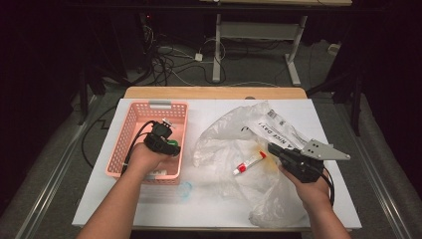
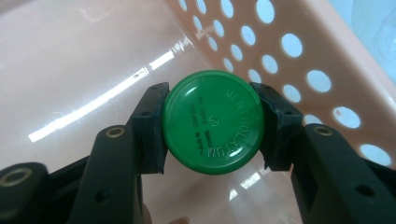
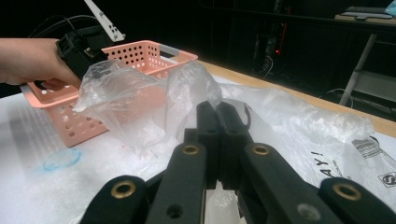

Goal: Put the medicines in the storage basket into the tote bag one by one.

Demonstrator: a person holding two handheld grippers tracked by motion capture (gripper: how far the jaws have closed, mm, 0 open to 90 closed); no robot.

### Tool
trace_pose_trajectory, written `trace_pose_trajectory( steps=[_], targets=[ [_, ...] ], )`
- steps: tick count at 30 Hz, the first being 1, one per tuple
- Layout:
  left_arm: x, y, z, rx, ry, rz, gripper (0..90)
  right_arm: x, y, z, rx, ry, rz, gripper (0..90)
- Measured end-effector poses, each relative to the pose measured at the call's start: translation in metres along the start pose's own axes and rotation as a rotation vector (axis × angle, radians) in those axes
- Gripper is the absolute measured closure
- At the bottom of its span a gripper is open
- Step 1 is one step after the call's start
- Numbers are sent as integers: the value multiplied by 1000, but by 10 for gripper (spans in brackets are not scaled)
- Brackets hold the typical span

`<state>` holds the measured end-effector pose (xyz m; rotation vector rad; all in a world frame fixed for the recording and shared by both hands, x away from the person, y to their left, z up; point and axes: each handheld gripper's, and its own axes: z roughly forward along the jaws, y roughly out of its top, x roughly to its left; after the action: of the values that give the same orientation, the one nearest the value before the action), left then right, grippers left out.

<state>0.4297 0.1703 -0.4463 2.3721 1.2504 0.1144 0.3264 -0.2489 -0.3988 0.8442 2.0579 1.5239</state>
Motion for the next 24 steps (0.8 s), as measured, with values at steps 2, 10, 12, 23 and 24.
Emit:
trace_pose_trajectory(
  steps=[2, 10, 12, 23, 24],
  targets=[
    [-1, 0, -1, -6, 3, 1, 496, 0, 0, 0, 0, 0, 0, 900],
    [-2, -1, -17, -53, 25, -6, 496, -1, 1, -2, -5, 0, 2, 900],
    [-3, -3, -22, -73, 24, -10, 496, -1, 1, -2, -6, 1, 0, 900],
    [-16, -17, -53, -182, 47, 3, 496, -1, 3, -3, -12, -1, -2, 900],
    [-17, -19, -55, -191, 44, 0, 497, -1, 3, -3, -12, -1, -4, 900]
  ],
)
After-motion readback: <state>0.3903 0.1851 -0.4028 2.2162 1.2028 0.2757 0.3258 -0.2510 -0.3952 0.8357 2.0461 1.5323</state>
